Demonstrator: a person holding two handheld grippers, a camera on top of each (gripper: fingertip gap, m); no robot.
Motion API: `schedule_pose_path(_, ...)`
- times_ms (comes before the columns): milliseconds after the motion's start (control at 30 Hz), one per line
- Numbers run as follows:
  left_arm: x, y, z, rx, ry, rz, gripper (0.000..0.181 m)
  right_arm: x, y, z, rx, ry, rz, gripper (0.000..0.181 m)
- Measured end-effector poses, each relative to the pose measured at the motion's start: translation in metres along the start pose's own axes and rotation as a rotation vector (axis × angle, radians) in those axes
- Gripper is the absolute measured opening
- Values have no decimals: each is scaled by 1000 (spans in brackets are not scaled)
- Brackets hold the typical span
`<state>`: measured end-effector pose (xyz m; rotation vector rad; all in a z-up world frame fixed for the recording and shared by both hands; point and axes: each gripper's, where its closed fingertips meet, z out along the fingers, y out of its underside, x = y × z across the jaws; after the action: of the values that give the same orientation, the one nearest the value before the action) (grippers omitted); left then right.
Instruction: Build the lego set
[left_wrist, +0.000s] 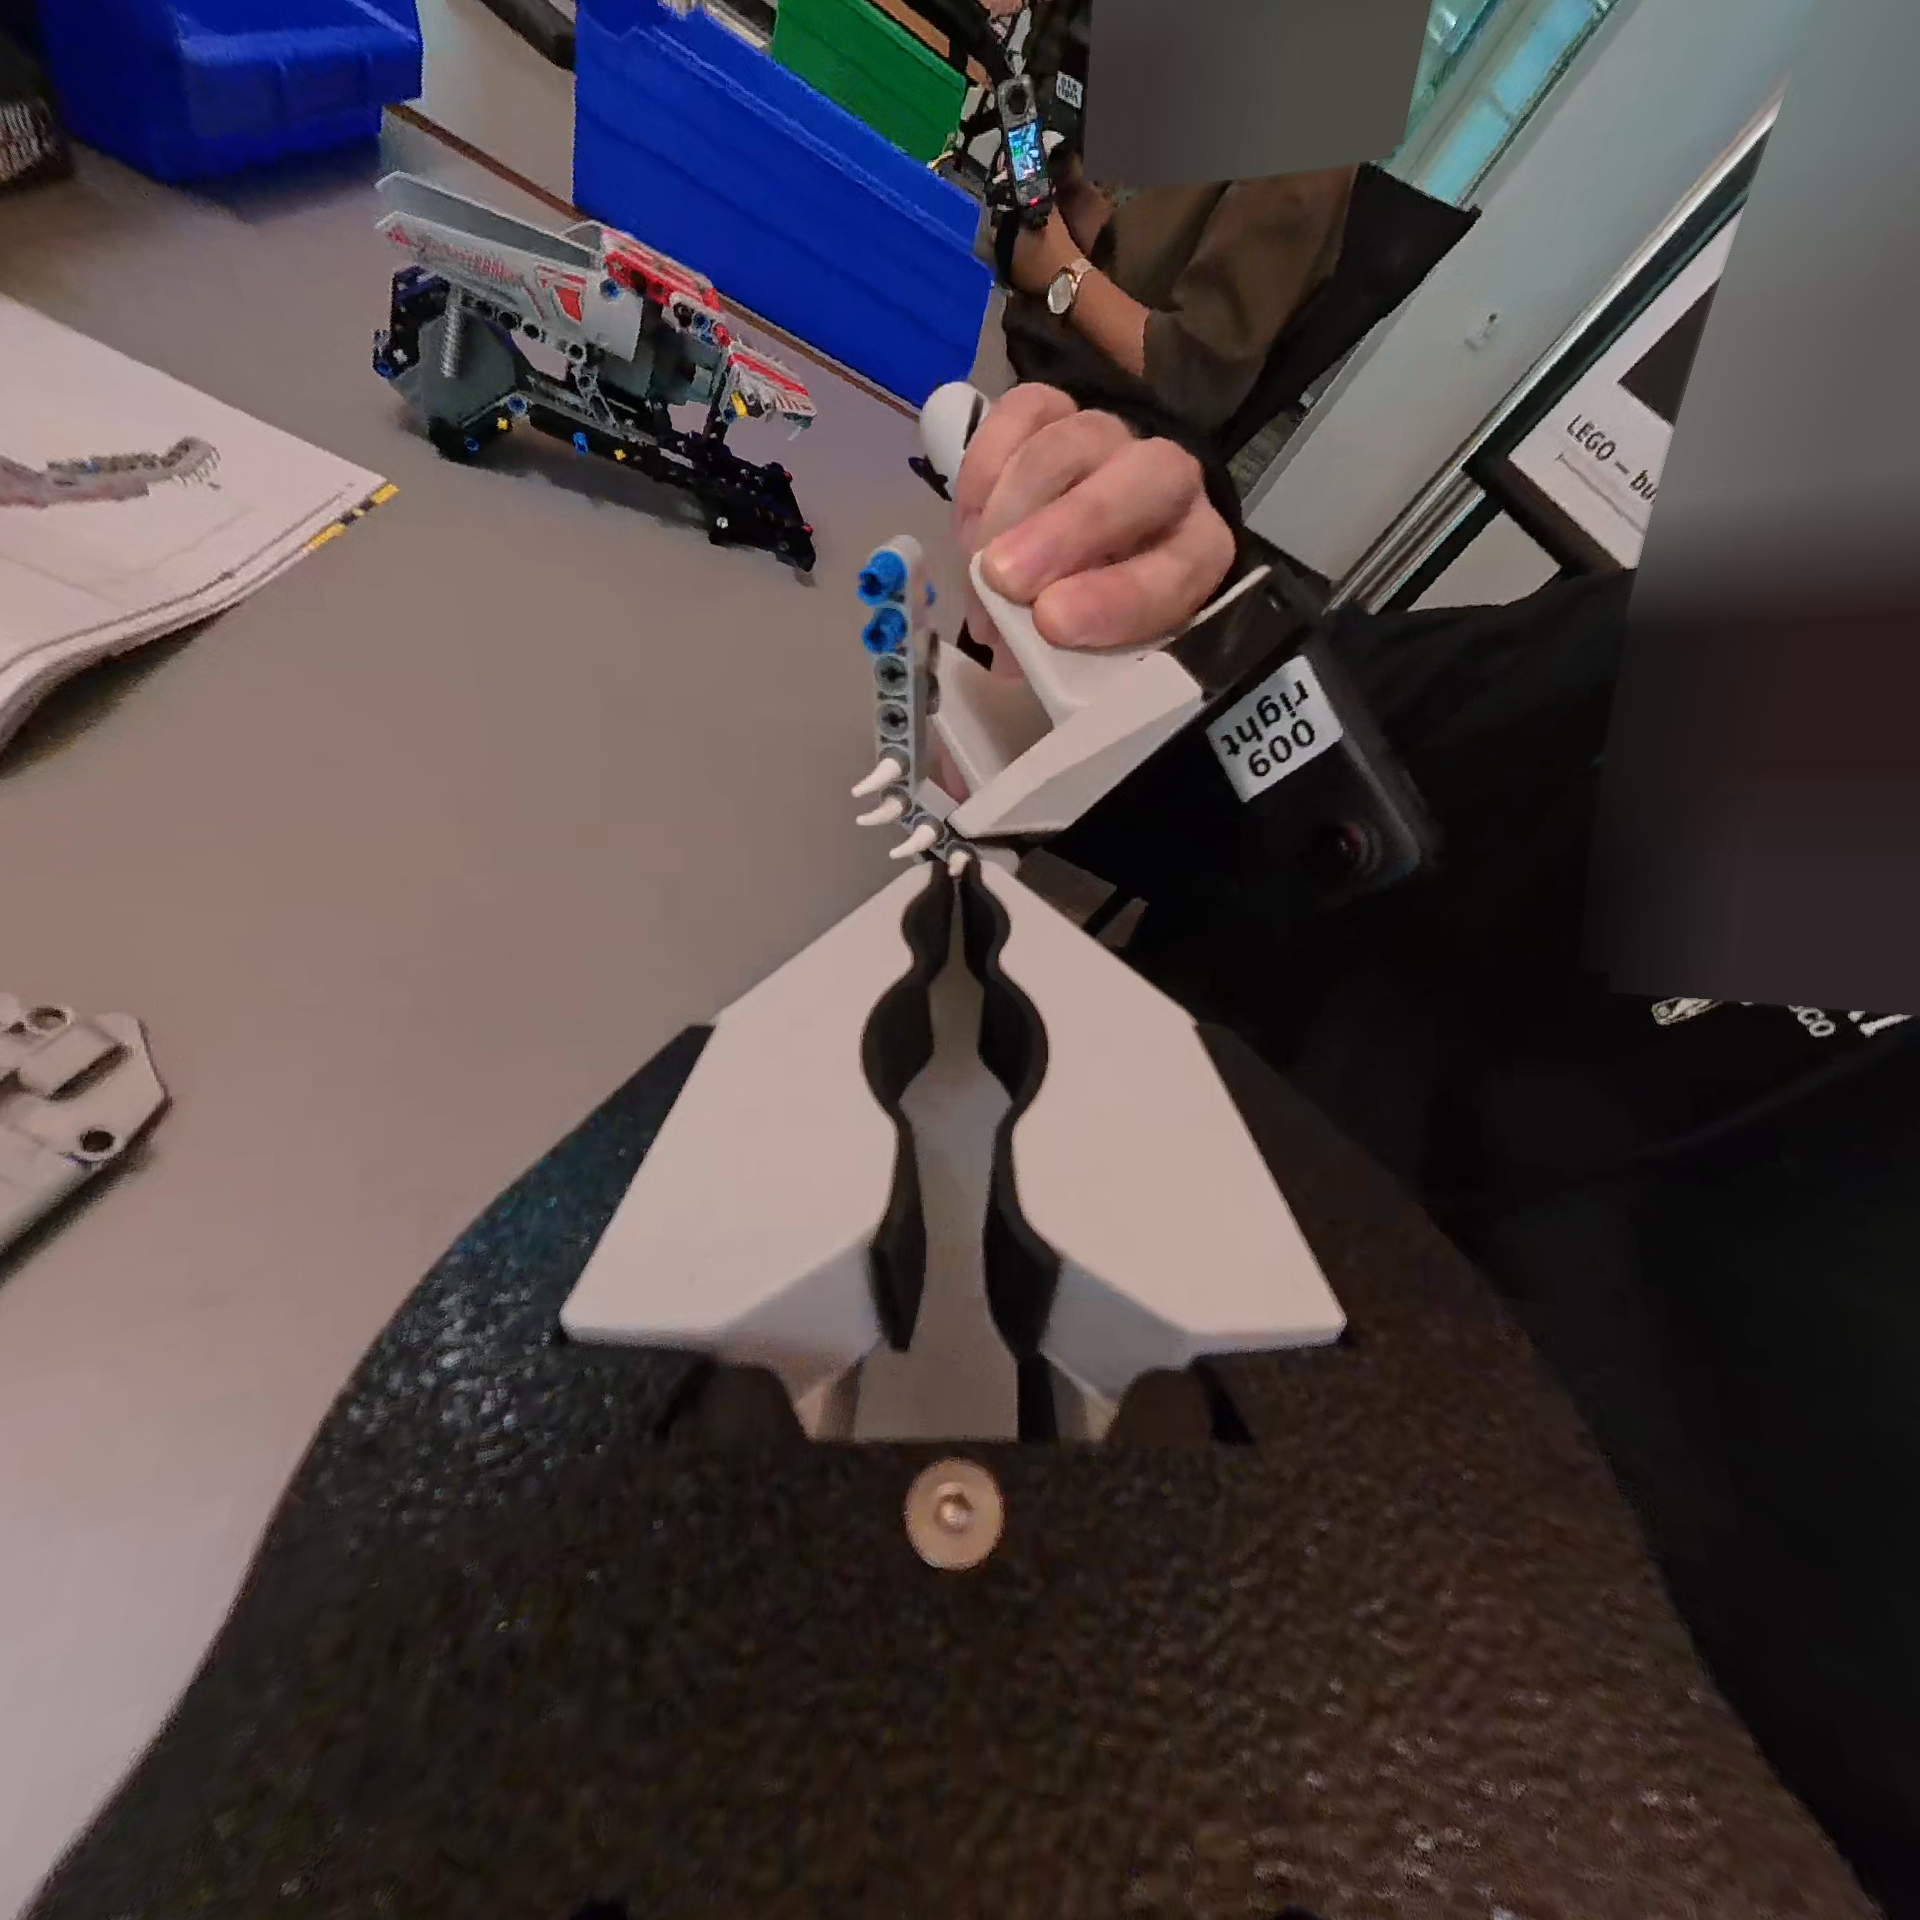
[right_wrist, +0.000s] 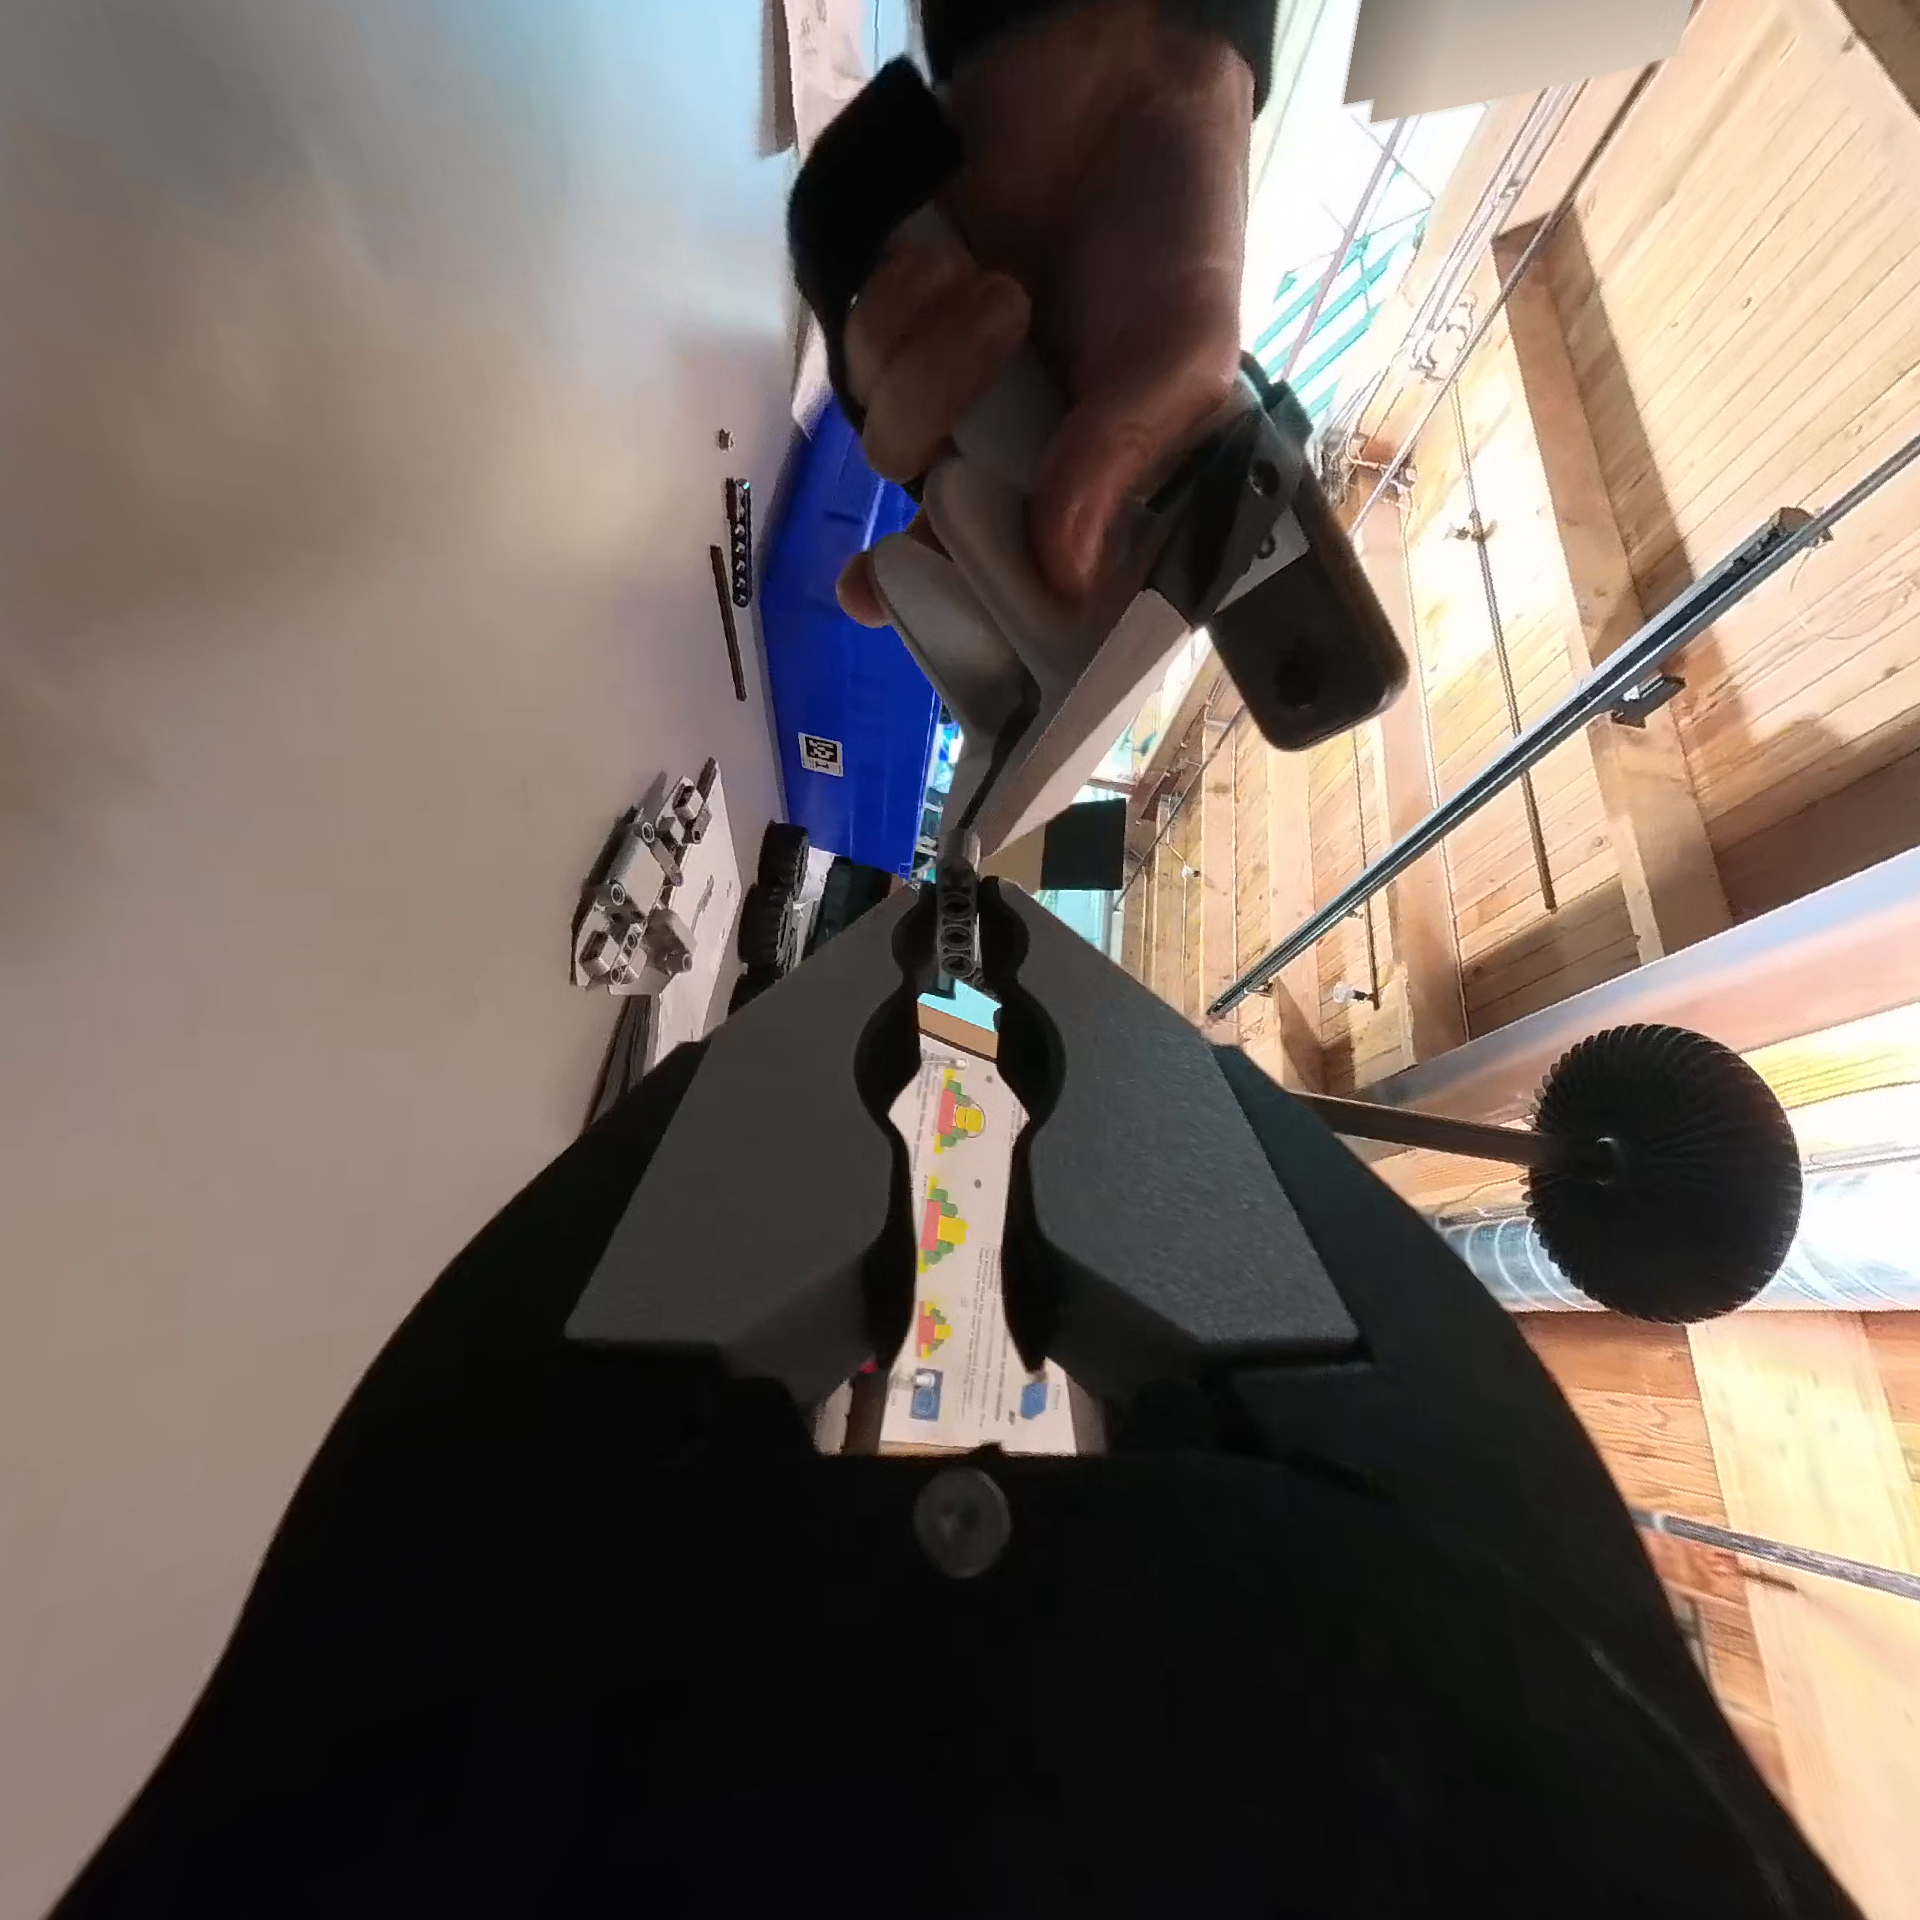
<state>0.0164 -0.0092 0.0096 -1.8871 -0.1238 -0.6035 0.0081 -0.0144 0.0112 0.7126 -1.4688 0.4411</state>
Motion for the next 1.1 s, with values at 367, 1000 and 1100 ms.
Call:
schedule_pose_path(367, 15, -7, -1, -62, -64, 402, 0, 14, -7, -7, 121, -55, 377, 5)
schedule_pose_path(1000, 23, 3, 4, -154, -99, 688, 0, 10, -24, -22, 455, -484, 1294, 6)
schedule_pose_path(1100, 20, 1, 2, -134, -104, 632, 0, 14, -20, -20, 510, -535, 1535, 6)
